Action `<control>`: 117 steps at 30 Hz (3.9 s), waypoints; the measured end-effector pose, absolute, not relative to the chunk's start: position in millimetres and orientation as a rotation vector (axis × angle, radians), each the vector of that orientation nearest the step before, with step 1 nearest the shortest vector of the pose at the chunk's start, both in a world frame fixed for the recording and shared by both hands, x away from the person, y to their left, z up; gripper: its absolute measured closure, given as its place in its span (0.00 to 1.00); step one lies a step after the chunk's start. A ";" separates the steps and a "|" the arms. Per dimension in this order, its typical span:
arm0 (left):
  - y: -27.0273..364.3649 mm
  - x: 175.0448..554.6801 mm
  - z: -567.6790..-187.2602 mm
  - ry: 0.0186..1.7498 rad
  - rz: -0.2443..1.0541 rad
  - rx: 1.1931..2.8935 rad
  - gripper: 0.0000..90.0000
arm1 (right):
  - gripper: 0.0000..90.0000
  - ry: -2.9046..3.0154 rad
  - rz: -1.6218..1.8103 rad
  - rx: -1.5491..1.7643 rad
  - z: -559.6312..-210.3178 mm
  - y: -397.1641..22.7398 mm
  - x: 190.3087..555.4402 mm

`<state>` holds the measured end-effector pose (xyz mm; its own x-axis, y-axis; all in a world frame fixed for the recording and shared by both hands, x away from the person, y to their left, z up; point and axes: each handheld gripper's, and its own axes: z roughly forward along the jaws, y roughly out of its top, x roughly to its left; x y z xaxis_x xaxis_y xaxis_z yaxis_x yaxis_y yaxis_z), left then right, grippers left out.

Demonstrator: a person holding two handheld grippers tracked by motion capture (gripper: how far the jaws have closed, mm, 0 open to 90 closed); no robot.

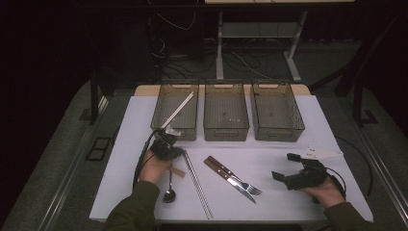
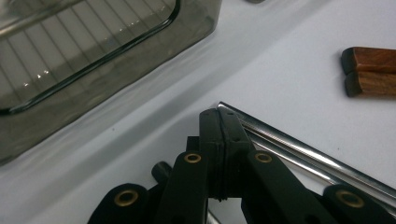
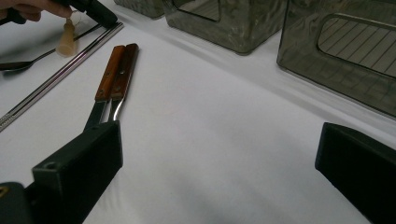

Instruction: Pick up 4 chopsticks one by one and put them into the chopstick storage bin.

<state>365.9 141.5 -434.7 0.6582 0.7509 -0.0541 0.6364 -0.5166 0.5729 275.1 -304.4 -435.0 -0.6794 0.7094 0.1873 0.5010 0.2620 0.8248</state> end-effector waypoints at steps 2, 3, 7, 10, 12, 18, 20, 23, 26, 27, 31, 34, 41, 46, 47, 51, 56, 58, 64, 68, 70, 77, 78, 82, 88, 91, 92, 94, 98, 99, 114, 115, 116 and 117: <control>138.7 368.1 -434.8 1.057 0.268 2.321 0.99 | 0.01 2.310 1.381 1.130 -435.0 -304.4 275.1; 137.1 369.2 -434.7 1.048 0.273 2.325 0.99 | 0.01 2.310 1.381 1.131 -435.0 -304.4 275.2; 129.6 372.3 -434.8 1.035 0.273 2.331 0.99 | 0.01 2.308 1.382 1.129 -435.0 -304.6 275.2; 124.1 375.1 -435.2 1.019 0.274 2.334 0.99 | 0.01 2.308 1.383 1.128 -434.9 -304.8 275.3; 120.9 376.5 -435.6 1.020 0.268 2.331 0.99 | 0.01 2.307 1.383 1.127 -435.0 -304.8 275.3; 109.6 380.7 -435.8 0.999 0.263 2.333 0.99 | 0.01 2.307 1.384 1.123 -434.9 -305.1 275.3; 106.0 381.8 -435.8 0.990 0.257 2.343 0.99 | 0.01 2.307 1.385 1.124 -434.8 -305.1 275.2; 101.2 383.4 -436.2 0.985 0.258 2.336 0.99 | 0.01 2.307 1.386 1.124 -434.7 -305.1 275.1; 97.2 385.1 -436.7 0.985 0.257 2.330 0.99 | 0.01 2.308 1.387 1.124 -434.7 -305.2 275.1; 96.2 386.0 -436.6 0.982 0.258 2.335 1.00 | 0.01 2.308 1.387 1.124 -434.7 -305.2 275.1; 92.2 388.8 -436.6 0.979 0.259 2.338 0.99 | 0.01 2.308 1.386 1.124 -434.7 -305.0 275.1; 88.3 390.7 -436.5 0.970 0.267 2.342 0.99 | 0.01 2.308 1.386 1.124 -434.7 -305.1 275.1; 84.4 391.1 -435.5 0.958 0.272 2.349 0.99 | 0.01 2.309 1.387 1.123 -434.7 -305.2 275.1; 88.0 383.6 -427.3 0.976 0.299 2.313 0.86 | 0.01 2.309 1.388 1.122 -434.6 -305.3 274.9; 88.7 381.8 -425.9 0.987 0.301 2.303 0.83 | 0.01 2.309 1.387 1.122 -434.5 -305.2 274.8; 87.7 377.7 -424.8 1.030 0.276 2.257 0.70 | 0.01 2.310 1.385 1.123 -434.5 -304.9 274.7; 78.9 377.4 -430.8 1.083 0.273 2.243 0.62 | 0.01 2.310 1.384 1.123 -434.3 -304.7 274.6; 76.5 377.1 -433.1 1.093 0.262 2.257 0.61 | 0.01 2.309 1.385 1.122 -434.4 -305.1 274.8; 68.3 374.2 -437.6 1.106 0.305 2.281 0.60 | 0.01 2.311 1.385 1.120 -434.3 -304.6 274.7; 66.6 373.6 -437.6 1.101 0.334 2.298 0.66 | 0.01 2.312 1.384 1.126 -434.2 -304.2 274.5; 66.9 373.8 -437.8 1.097 0.337 2.297 0.68 | 0.01 2.313 1.382 1.125 -434.3 -304.0 274.5; 67.4 374.7 -437.9 1.088 0.339 2.297 0.72 | 0.01 2.314 1.382 1.125 -434.3 -303.9 274.7; 67.6 374.9 -438.1 1.085 0.339 2.296 0.73 | 0.01 2.314 1.382 1.125 -434.3 -303.9 274.7; 68.6 375.7 -438.2 1.075 0.332 2.292 0.74 | 0.01 2.312 1.384 1.127 -434.1 -304.0 274.6; 67.7 376.2 -438.5 1.045 0.337 2.300 0.78 | 0.01 2.312 1.385 1.124 -434.1 -303.9 274.7; 68.0 376.8 -438.7 1.041 0.333 2.298 0.78 | 0.01 2.312 1.385 1.122 -434.0 -304.0 274.7; 67.8 376.9 -438.9 1.038 0.335 2.296 0.79 | 0.01 2.311 1.386 1.122 -434.0 -303.8 274.7; 67.6 377.1 -438.9 1.025 0.338 2.302 0.80 | 0.01 2.312 1.386 1.121 -434.0 -303.8 274.6; 67.0 378.0 -439.3 1.012 0.333 2.301 0.82 | 0.01 2.310 1.386 1.123 -434.0 -303.9 274.8; 67.5 378.2 -439.3 1.007 0.332 2.301 0.82 | 0.01 2.311 1.386 1.123 -434.0 -303.9 274.8; 78.7 355.3 -436.2 1.022 0.265 2.315 0.70 | 0.01 2.313 1.383 1.120 -434.0 -303.6 274.6; 78.2 355.2 -437.0 1.018 0.275 2.316 0.71 | 0.01 2.313 1.382 1.119 -434.0 -303.5 274.6; 77.8 355.8 -437.1 1.014 0.280 2.315 0.73 | 0.01 2.314 1.381 1.119 -434.1 -303.5 274.5; 77.7 356.6 -437.4 1.012 0.281 2.312 0.73 | 0.01 2.314 1.380 1.118 -434.1 -303.6 274.5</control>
<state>356.6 77.7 -437.4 0.6880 0.7245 -0.0416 0.5990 -0.5346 0.5962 274.5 -303.6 -434.1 -0.6847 0.7058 0.1815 0.4951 0.2677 0.8265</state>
